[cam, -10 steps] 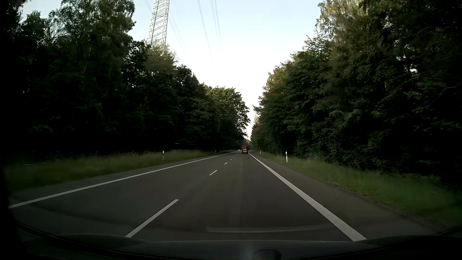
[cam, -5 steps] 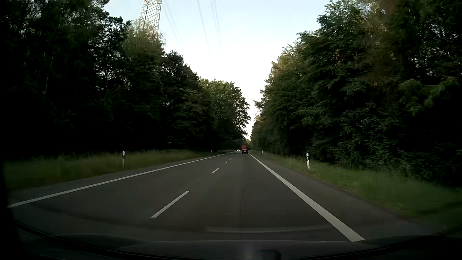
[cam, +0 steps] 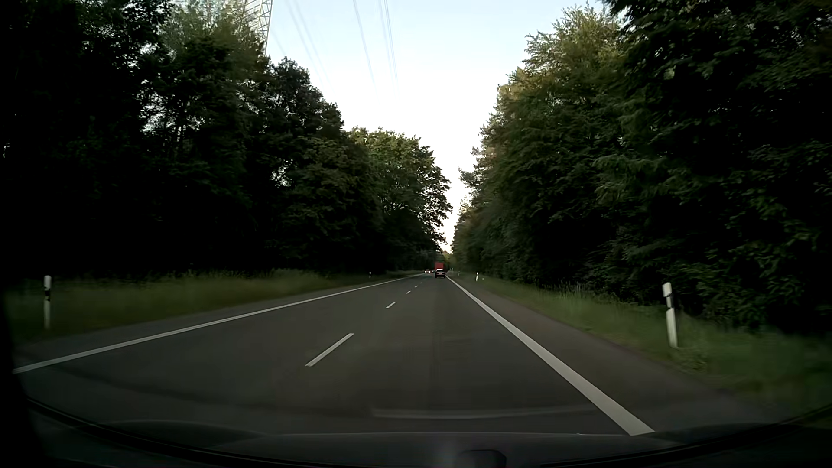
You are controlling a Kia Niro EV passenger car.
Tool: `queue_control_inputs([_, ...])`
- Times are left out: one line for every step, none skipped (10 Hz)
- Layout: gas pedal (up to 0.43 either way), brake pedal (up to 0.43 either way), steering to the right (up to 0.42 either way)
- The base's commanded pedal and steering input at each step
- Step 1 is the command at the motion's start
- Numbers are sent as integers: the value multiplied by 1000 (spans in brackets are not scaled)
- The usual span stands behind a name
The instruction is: Follow the waypoints while adhering to traffic rules and regulations
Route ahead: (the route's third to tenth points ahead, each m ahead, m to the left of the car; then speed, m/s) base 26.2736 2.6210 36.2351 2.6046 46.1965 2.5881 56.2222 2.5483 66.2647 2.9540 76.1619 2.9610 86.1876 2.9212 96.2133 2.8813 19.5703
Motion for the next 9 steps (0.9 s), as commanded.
queue_control_inputs([98,24,1])
queue_control_inputs([87,18,1])
queue_control_inputs([87,18,1])
queue_control_inputs([87,24,1])
queue_control_inputs([79,24,1])
queue_control_inputs([59,24,1])
queue_control_inputs([47,18,1])
queue_control_inputs([47,24,1])
queue_control_inputs([47,18,1])
